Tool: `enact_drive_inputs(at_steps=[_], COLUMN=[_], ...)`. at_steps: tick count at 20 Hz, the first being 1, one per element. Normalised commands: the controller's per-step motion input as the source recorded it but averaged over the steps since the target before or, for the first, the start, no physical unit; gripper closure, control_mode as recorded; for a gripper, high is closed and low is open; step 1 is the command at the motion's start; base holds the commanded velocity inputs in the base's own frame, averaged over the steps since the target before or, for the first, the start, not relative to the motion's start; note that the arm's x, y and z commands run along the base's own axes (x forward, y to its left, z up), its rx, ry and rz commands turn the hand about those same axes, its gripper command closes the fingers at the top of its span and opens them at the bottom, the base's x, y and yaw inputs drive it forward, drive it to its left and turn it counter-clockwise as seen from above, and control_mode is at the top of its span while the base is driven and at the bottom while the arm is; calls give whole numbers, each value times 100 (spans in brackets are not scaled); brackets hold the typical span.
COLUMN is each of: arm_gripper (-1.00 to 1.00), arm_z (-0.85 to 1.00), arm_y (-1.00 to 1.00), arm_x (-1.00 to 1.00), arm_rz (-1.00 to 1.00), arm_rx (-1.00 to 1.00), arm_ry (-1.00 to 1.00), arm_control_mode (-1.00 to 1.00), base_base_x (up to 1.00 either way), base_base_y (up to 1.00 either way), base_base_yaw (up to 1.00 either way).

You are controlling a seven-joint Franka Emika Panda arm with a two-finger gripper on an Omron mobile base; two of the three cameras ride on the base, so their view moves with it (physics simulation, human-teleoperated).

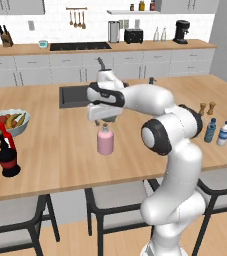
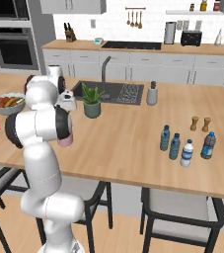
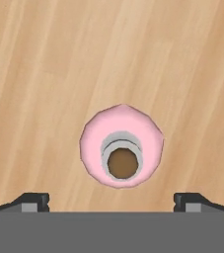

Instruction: Move the plastic bottles in the middle to the plastics group, and the glass bottles in the middle to the glass group.

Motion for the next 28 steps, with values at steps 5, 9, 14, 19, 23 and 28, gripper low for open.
enact_drive_inputs(at_steps=[5, 9, 14, 19, 23, 28], arm_gripper=[-100, -100, -100, -100, -100, -100], arm_z=[-31, -19, -15, 0, -3, -22], arm_y=[0, 0, 0, -6, -22, -5], arm_x=[11, 16, 5, -5, -17, 0], arm_rz=[0, 0, 0, 0, 0, 0], arm_rx=[0, 0, 0, 0, 1, 2], arm_ry=[0, 0, 0, 0, 0, 0], arm_control_mode=[-100, -100, -100, -100, -100, -100], base_base_x=[0, 0, 0, 0, 0, 0], base_base_y=[0, 0, 0, 0, 0, 0], base_base_yaw=[0, 0, 0, 0, 0, 0])
